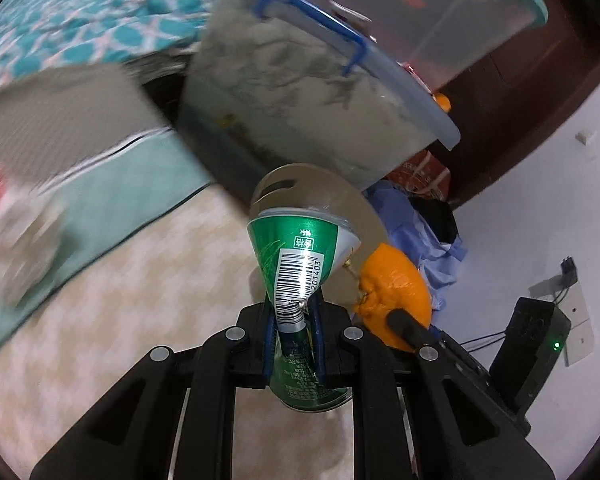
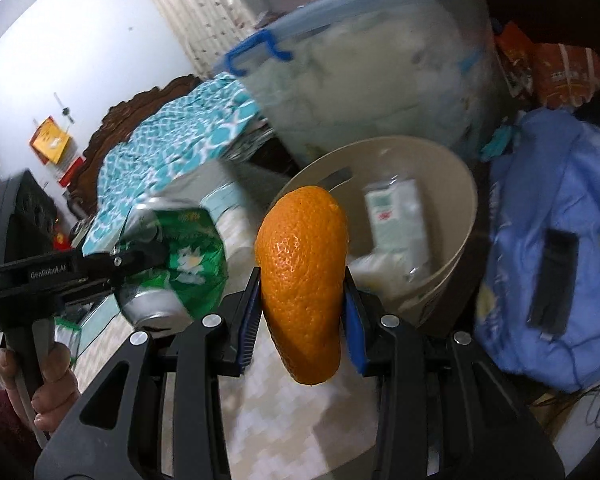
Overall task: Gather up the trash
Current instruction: 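Carry the can and orange to the beige bin and open both tools, then grasp the orange peel with the left tool while the right grasps the green-white packet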
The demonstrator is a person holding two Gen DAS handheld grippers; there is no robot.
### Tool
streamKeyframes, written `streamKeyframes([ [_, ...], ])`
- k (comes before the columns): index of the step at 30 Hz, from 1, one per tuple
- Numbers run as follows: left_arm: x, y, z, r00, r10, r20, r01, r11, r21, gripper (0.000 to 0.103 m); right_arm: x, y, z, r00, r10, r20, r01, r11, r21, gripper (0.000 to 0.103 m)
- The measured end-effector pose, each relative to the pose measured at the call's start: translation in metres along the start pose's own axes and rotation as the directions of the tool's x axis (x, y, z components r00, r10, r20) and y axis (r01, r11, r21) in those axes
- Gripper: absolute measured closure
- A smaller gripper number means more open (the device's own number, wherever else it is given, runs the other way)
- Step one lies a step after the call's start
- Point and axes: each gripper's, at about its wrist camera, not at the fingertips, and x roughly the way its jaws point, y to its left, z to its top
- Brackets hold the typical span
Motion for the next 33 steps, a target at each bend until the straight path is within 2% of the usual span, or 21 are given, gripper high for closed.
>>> streamKeyframes([
  [4, 0.042, -0.026, 0.03, 0.999, 0.022, -0.03, -0.02, 0.998, 0.056, 0.089, 0.018, -0.018, 0.023, 0.999, -0.016, -0.03, 0.016, 1.0, 0.001, 0.063],
  [5, 0.051, -0.029, 0.034, 0.999, 0.028, -0.04, -0.026, 0.997, 0.066, 0.088, 0.023, -0.018, 0.026, 0.999, -0.022, -0.039, 0.021, 1.0, -0.005, 0.055],
  [6, 0.062, -0.033, 0.039, 0.997, 0.049, -0.052, -0.046, 0.996, 0.074, 0.077, 0.028, -0.021, 0.029, 0.999, -0.038, -0.039, 0.038, 0.999, -0.011, 0.049],
  [8, 0.073, -0.036, 0.045, 0.995, 0.093, -0.047, -0.089, 0.993, 0.08, 0.052, 0.029, -0.026, 0.032, 0.998, -0.062, -0.021, 0.061, 0.998, -0.01, 0.046],
  [9, 0.073, -0.037, 0.046, 0.993, 0.111, -0.028, -0.108, 0.99, 0.087, 0.051, 0.027, -0.028, 0.033, 0.998, -0.068, -0.009, 0.068, 0.998, -0.008, 0.046],
  [11, 0.067, -0.038, 0.045, 0.994, 0.105, -0.018, -0.103, 0.99, 0.1, 0.051, 0.019, -0.032, 0.032, 0.997, -0.077, 0.028, 0.077, 0.997, 0.004, 0.046],
  [14, 0.043, -0.04, 0.035, 0.995, 0.101, 0.022, -0.103, 0.987, 0.127, 0.051, 0.005, -0.036, 0.028, 0.995, -0.073, 0.07, 0.07, 0.997, 0.038, 0.046],
  [17, 0.012, -0.039, 0.014, 0.995, 0.091, 0.049, -0.098, 0.984, 0.149, 0.051, -0.005, -0.031, 0.02, 0.997, -0.017, 0.076, 0.011, 0.997, 0.072, 0.046],
  [21, -0.036, -0.031, -0.03, 0.993, 0.102, 0.068, -0.113, 0.976, 0.187, 0.051, -0.008, 0.003, 0.006, 0.996, 0.07, 0.052, -0.072, 0.997, 0.039, 0.048],
  [25, -0.096, 0.0, -0.086, 0.979, 0.18, 0.097, -0.195, 0.964, 0.182, 0.051, 0.004, 0.055, -0.008, 0.988, 0.155, -0.018, -0.156, 0.987, -0.046, 0.053],
  [27, -0.127, 0.023, -0.111, 0.965, 0.235, 0.113, -0.25, 0.957, 0.145, 0.051, 0.01, 0.081, -0.017, 0.981, 0.188, -0.048, -0.191, 0.977, -0.09, 0.053],
  [28, -0.15, 0.042, -0.128, 0.95, 0.287, 0.122, -0.299, 0.949, 0.101, 0.051, 0.014, 0.104, -0.024, 0.974, 0.214, -0.078, -0.222, 0.966, -0.129, 0.053],
  [30, -0.179, 0.068, -0.147, 0.934, 0.329, 0.136, -0.336, 0.942, 0.025, 0.051, 0.02, 0.134, -0.035, 0.961, 0.248, -0.12, -0.266, 0.949, -0.169, 0.054],
  [33, -0.239, 0.127, -0.179, 0.91, 0.378, 0.169, -0.346, 0.919, -0.191, 0.051, 0.034, 0.198, -0.062, 0.925, 0.308, -0.224, -0.36, 0.9, -0.246, 0.054],
])
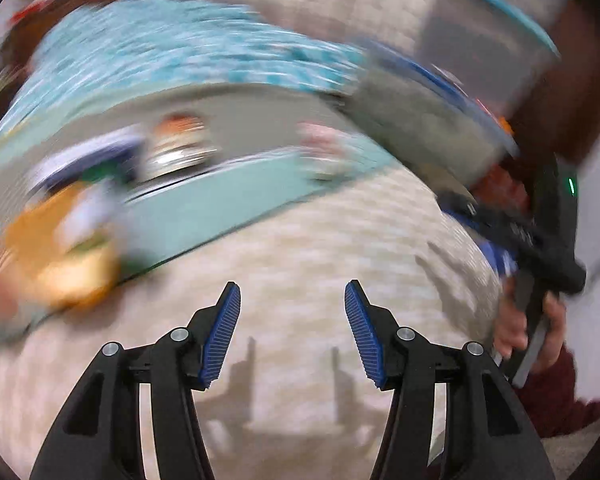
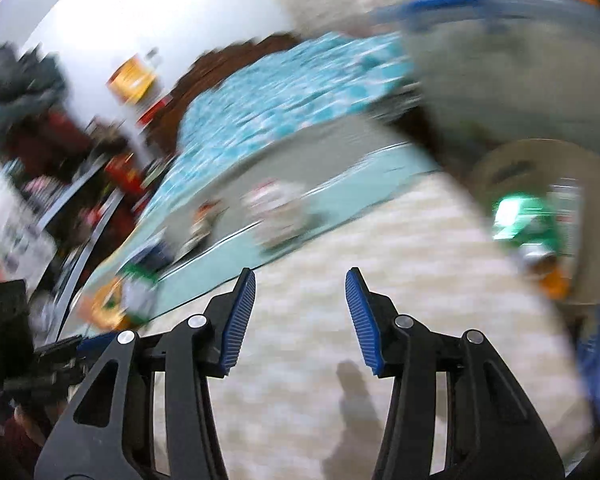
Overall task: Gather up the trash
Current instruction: 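Grasp the orange peel with the left tool while the right grasps the green-white packet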
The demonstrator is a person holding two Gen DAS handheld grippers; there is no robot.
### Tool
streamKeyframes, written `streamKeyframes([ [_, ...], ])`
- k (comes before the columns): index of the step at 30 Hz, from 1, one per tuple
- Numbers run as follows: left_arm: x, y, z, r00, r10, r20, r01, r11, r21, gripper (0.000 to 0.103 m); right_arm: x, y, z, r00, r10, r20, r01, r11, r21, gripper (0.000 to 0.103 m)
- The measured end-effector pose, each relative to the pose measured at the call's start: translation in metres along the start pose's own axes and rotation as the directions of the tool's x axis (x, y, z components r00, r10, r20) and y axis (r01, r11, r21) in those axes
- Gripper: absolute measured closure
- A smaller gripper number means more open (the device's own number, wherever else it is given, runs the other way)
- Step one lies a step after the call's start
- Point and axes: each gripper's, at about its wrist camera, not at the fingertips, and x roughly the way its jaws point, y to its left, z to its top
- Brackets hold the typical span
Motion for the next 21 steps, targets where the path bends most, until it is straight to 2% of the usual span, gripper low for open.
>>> streamKeyframes([
  [3, -0.021, 0.053, -0.006, 0.998, 0.044, 0.044, -0.037, 0.989, -0.143, 0.053, 0.036, 0.063, -0.008, 0.995, 0.053, -0.09, -0.063, 0.991, -0.118, 0.053],
  [4, -0.028, 0.076, -0.009, 0.997, 0.051, 0.057, -0.037, 0.976, -0.213, 0.053, 0.049, 0.084, -0.012, 0.99, 0.066, -0.124, -0.086, 0.982, -0.169, 0.052],
  [7, -0.037, 0.107, -0.012, 0.995, 0.046, 0.089, -0.016, 0.951, -0.308, 0.053, 0.084, 0.141, -0.027, 0.975, 0.063, -0.214, -0.129, 0.942, -0.31, 0.052],
  [9, -0.038, 0.118, -0.012, 0.994, 0.056, 0.096, -0.022, 0.946, -0.322, 0.053, 0.106, 0.17, -0.039, 0.968, 0.027, -0.251, -0.128, 0.908, -0.398, 0.052],
  [12, -0.031, 0.127, -0.007, 0.994, 0.051, 0.092, -0.016, 0.939, -0.344, 0.052, 0.133, 0.196, -0.051, 0.962, -0.069, -0.263, -0.08, 0.853, -0.515, 0.052],
  [16, -0.022, 0.132, 0.002, 0.994, 0.047, 0.099, -0.008, 0.934, -0.358, 0.047, 0.152, 0.206, -0.05, 0.963, -0.099, -0.25, -0.057, 0.833, -0.55, 0.055],
  [17, -0.019, 0.132, 0.004, 0.994, 0.045, 0.101, -0.005, 0.933, -0.36, 0.046, 0.151, 0.204, -0.048, 0.964, -0.096, -0.248, -0.059, 0.833, -0.551, 0.071],
  [18, -0.017, 0.13, 0.005, 0.994, 0.046, 0.101, -0.007, 0.934, -0.356, 0.045, 0.152, 0.203, -0.047, 0.964, -0.099, -0.246, -0.054, 0.835, -0.547, 0.082],
  [21, -0.009, 0.127, 0.011, 0.991, 0.092, 0.1, -0.052, 0.938, -0.342, 0.047, 0.142, 0.191, -0.045, 0.969, -0.078, -0.233, -0.049, 0.868, -0.493, 0.091],
])
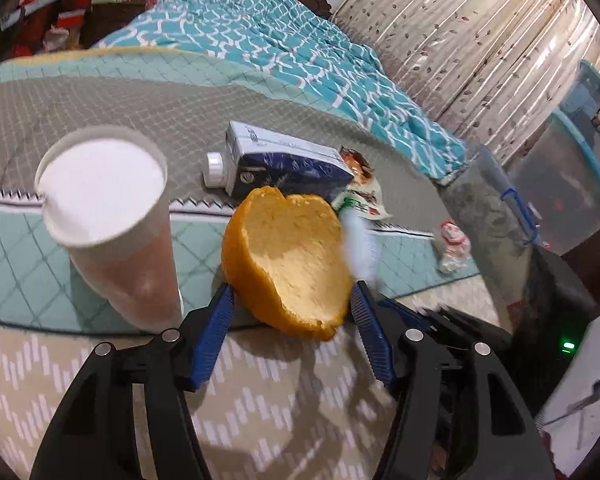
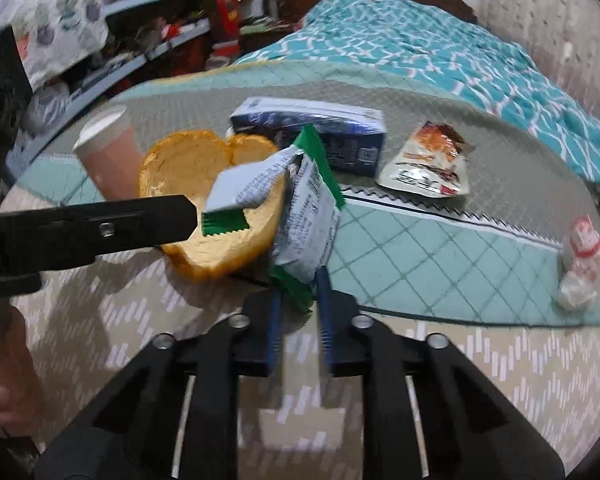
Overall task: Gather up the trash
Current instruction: 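Grasp the orange peel with the left tool while the right grasps the green-white packet, then carry the peel and packet to the beige bin and open both tools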
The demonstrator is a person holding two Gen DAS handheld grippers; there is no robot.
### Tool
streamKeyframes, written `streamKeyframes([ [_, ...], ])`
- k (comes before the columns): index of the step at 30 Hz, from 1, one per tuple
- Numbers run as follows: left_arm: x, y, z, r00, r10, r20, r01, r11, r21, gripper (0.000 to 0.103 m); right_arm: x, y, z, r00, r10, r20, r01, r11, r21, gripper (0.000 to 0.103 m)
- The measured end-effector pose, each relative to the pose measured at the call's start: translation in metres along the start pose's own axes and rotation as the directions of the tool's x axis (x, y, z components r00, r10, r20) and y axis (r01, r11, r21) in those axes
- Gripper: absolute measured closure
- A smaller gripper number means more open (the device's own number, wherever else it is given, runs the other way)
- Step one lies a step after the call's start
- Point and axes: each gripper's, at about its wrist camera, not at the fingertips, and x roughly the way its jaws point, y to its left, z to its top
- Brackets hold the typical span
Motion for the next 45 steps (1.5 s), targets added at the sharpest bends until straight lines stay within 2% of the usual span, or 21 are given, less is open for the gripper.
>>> streamKeyframes([
  [1, 0.003, 0.001, 0.002, 1.0, 0.004, -0.006, -0.004, 1.0, -0.004, 0.048, -0.002, 0.0, -0.001, 1.0, 0.001, 0.008, -0.001, 1.0, 0.014, 0.091],
  [3, 0.008, 0.002, 0.002, 1.0, 0.019, -0.012, -0.019, 1.0, -0.016, 0.062, -0.013, -0.008, -0.007, 1.0, 0.004, 0.031, -0.005, 0.999, 0.045, 0.093],
  [6, 0.012, -0.002, -0.002, 0.999, 0.035, -0.023, -0.034, 0.999, 0.011, 0.071, -0.041, -0.021, -0.031, 0.998, 0.012, 0.069, -0.019, 0.994, 0.107, 0.093],
  [9, 0.015, -0.007, -0.011, 0.998, 0.028, -0.053, -0.027, 0.999, 0.032, 0.075, -0.059, -0.034, -0.049, 0.996, 0.014, 0.085, -0.028, 0.986, 0.164, 0.093],
  [14, 0.015, -0.039, -0.034, 0.994, -0.04, -0.106, 0.05, 0.995, 0.087, 0.076, -0.094, -0.071, -0.091, 0.991, -0.03, 0.129, -0.012, 0.951, 0.308, 0.093],
  [18, 0.025, -0.077, -0.056, 0.978, -0.103, -0.181, 0.13, 0.981, 0.143, 0.077, -0.117, -0.102, -0.125, 0.987, -0.079, 0.142, 0.011, 0.906, 0.423, 0.093],
  [22, 0.037, -0.111, -0.072, 0.961, -0.135, -0.24, 0.183, 0.964, 0.194, 0.077, -0.139, -0.126, -0.15, 0.978, -0.132, 0.16, 0.035, 0.866, 0.499, 0.093],
  [27, 0.053, -0.152, -0.081, 0.945, -0.151, -0.291, 0.227, 0.941, 0.249, 0.077, -0.164, -0.154, -0.17, 0.959, -0.206, 0.194, 0.065, 0.827, 0.558, 0.093],
  [32, 0.069, -0.207, -0.082, 0.932, -0.176, -0.317, 0.279, 0.906, 0.317, 0.077, -0.181, -0.179, -0.186, 0.941, -0.266, 0.208, 0.092, 0.796, 0.599, 0.093],
  [40, 0.111, -0.29, -0.086, 0.905, -0.199, -0.375, 0.351, 0.849, 0.394, 0.082, -0.209, -0.239, -0.222, 0.909, -0.369, 0.195, 0.131, 0.696, 0.706, 0.093],
  [45, 0.14, -0.335, -0.092, 0.892, -0.185, -0.413, 0.37, 0.823, 0.431, 0.083, -0.217, -0.269, -0.233, 0.9, -0.391, 0.194, 0.123, 0.654, 0.746, 0.093],
])
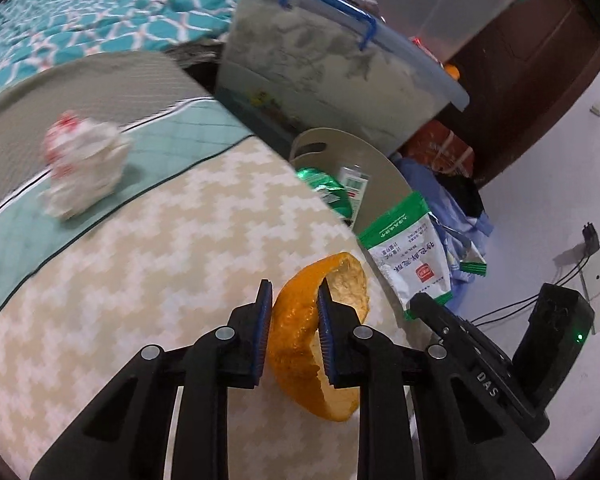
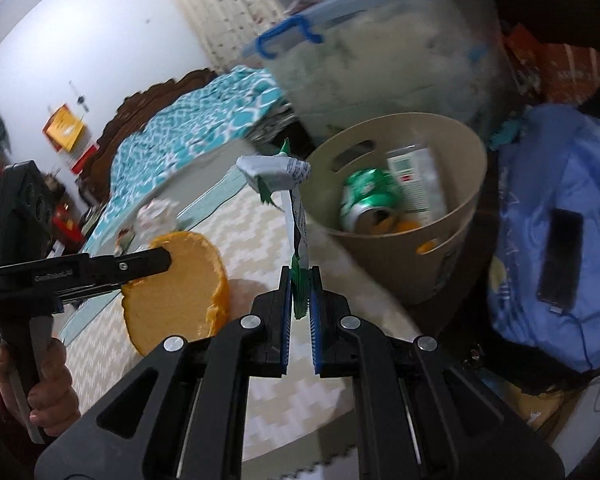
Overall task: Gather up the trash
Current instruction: 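Carry the peel and packet to the beige bin and open both tools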
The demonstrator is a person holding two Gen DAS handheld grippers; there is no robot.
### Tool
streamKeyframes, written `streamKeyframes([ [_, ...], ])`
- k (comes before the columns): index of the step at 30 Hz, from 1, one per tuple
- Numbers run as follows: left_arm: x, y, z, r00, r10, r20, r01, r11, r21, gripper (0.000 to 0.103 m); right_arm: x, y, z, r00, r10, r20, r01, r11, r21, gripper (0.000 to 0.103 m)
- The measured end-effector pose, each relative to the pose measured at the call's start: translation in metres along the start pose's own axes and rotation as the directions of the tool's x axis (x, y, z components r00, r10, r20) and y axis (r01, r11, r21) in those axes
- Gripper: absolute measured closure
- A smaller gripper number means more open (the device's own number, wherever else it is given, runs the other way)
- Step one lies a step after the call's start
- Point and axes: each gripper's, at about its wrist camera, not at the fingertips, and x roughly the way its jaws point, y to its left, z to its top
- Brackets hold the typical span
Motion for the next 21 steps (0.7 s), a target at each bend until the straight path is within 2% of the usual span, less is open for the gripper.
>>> streamKeyframes([
  [4, 0.009, -0.01, 0.008, 1.0, 0.017, -0.002, -0.017, 1.0, 0.019, 0.078, 0.0, -0.007, 0.001, 1.0, 0.017, 0.007, -0.017, 1.0, 0.011, 0.093],
  [6, 0.011, -0.01, 0.008, 1.0, 0.03, 0.001, -0.03, 0.999, 0.02, 0.053, 0.006, -0.008, 0.0, 1.0, 0.024, -0.002, -0.024, 1.0, 0.012, 0.093],
  [7, 0.011, -0.008, 0.007, 0.999, 0.053, 0.009, -0.053, 0.999, 0.013, 0.047, 0.008, -0.009, 0.0, 1.0, 0.029, -0.006, -0.029, 0.999, 0.015, 0.093],
  [8, 0.011, -0.006, 0.007, 0.998, 0.06, 0.01, -0.06, 0.998, 0.01, 0.045, 0.009, -0.008, 0.0, 0.999, 0.032, -0.008, -0.032, 0.999, 0.018, 0.093],
  [11, 0.01, -0.002, -0.001, 0.996, 0.089, 0.001, -0.089, 0.996, 0.019, 0.045, 0.011, -0.01, 0.0, 0.999, 0.044, -0.007, -0.044, 0.999, 0.027, 0.093],
  [13, 0.011, 0.001, -0.01, 0.995, 0.096, -0.013, -0.095, 0.995, 0.031, 0.051, 0.01, -0.011, 0.001, 0.999, 0.048, -0.004, -0.048, 0.998, 0.027, 0.093],
  [15, 0.016, 0.002, -0.016, 0.99, 0.139, -0.027, -0.137, 0.988, 0.065, 0.094, 0.011, -0.013, 0.002, 0.999, 0.049, -0.001, -0.049, 0.998, 0.03, 0.093],
  [18, 0.02, 0.003, -0.011, 0.993, 0.11, -0.04, -0.108, 0.993, 0.055, 0.094, 0.013, -0.016, 0.005, 0.999, 0.045, 0.006, -0.045, 0.998, 0.037, 0.093],
  [21, 0.023, -0.01, 0.007, 0.997, 0.069, -0.023, -0.068, 0.995, 0.067, 0.094, 0.014, -0.023, 0.013, 0.999, 0.024, 0.026, -0.025, 0.999, 0.048, 0.093],
])
